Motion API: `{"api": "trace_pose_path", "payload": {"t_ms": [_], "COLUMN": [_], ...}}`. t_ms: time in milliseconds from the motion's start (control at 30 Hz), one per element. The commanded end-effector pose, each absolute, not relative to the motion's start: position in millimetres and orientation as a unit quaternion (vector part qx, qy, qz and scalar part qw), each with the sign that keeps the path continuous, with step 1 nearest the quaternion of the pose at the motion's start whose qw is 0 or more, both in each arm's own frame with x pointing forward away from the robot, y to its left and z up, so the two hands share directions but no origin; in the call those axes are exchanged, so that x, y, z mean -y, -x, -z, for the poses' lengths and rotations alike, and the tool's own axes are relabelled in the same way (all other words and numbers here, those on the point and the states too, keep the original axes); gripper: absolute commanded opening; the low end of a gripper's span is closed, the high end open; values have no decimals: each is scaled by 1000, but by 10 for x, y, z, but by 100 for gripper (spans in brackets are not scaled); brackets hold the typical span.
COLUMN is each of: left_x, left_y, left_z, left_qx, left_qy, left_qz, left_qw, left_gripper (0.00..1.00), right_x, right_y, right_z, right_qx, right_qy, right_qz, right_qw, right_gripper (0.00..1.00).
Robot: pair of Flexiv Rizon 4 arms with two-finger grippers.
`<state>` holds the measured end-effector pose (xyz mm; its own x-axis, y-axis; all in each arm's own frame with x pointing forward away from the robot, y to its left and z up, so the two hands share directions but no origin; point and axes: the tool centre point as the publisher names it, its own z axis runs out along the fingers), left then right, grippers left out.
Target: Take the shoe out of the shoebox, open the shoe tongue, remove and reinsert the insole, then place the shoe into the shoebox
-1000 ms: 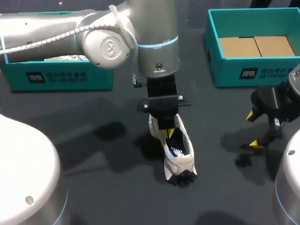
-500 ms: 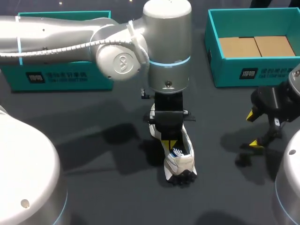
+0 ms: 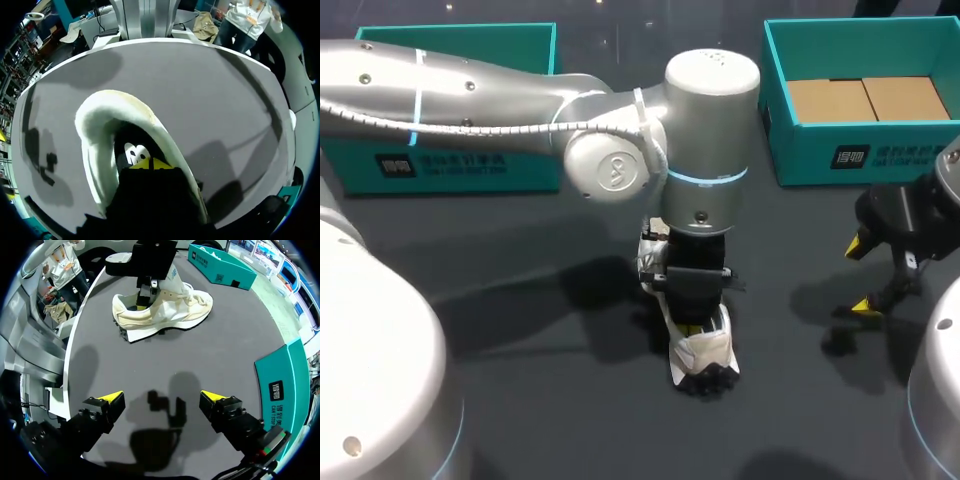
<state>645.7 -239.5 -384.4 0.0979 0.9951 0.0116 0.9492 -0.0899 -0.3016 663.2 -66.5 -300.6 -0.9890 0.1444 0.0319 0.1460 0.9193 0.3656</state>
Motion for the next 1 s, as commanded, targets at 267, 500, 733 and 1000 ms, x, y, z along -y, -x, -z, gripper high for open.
{"api": "trace_pose_path", "payload": {"t_ms": [267,500,733,1000], "left_x": [2371,2490,2577,2514], "left_y": [-6488,-6394,-6357,-6432], "left_z": [3776,3533,3822,4068], "left_qx": [680,691,715,735], "left_qy": [720,709,687,667], "left_qz": [-128,-112,-52,-45], "left_qw": [55,83,116,110], "left_gripper": [0,0,0,0], "right_x": [664,664,664,664], "right_y": [-6608,-6608,-6608,-6608], "right_z": [3005,3005,3005,3005], "right_qx": [980,980,980,980], "right_qy": [75,75,75,75], "right_qz": [185,185,185,185], "right_qw": [0,0,0,0], "right_gripper": [100,100,100,100]}}
